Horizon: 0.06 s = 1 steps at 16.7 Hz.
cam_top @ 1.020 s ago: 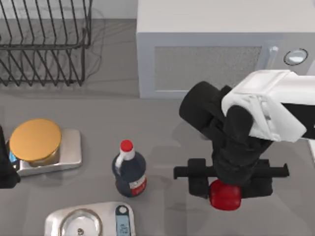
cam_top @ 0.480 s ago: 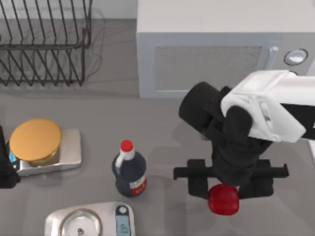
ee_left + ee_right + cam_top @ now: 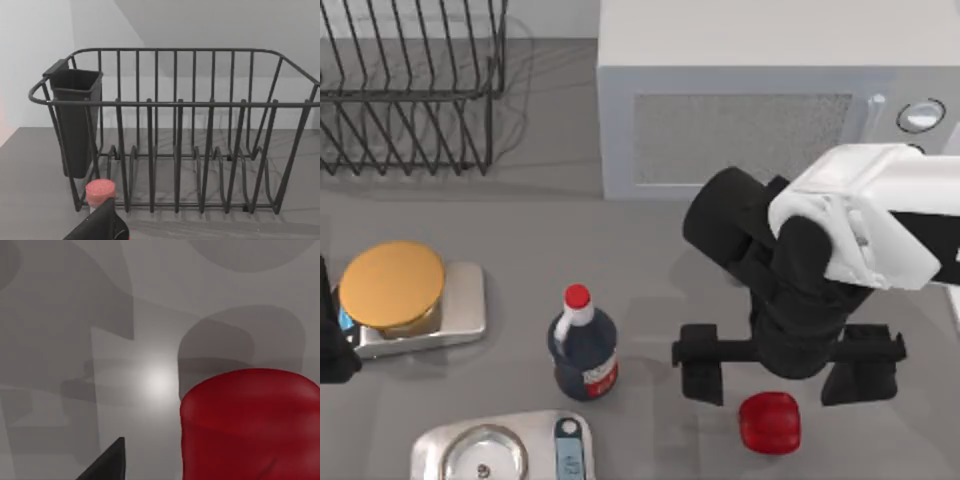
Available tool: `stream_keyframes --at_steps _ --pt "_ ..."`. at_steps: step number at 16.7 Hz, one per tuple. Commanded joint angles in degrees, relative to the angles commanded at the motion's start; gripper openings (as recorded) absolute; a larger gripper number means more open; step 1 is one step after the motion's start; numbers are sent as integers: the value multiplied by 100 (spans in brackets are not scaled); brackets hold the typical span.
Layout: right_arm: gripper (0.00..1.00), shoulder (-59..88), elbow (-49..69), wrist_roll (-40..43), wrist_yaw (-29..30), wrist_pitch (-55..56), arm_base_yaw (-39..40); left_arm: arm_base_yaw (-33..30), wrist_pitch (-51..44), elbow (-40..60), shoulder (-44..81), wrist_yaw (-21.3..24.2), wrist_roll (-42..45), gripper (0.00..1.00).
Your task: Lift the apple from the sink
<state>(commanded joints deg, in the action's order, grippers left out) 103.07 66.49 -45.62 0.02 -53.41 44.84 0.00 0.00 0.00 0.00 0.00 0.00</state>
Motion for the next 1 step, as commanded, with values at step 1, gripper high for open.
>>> stream_keyframes --at_steps 1 --pt "100 0 0 0 0 0 0 0 0 0 0 0 0 100"
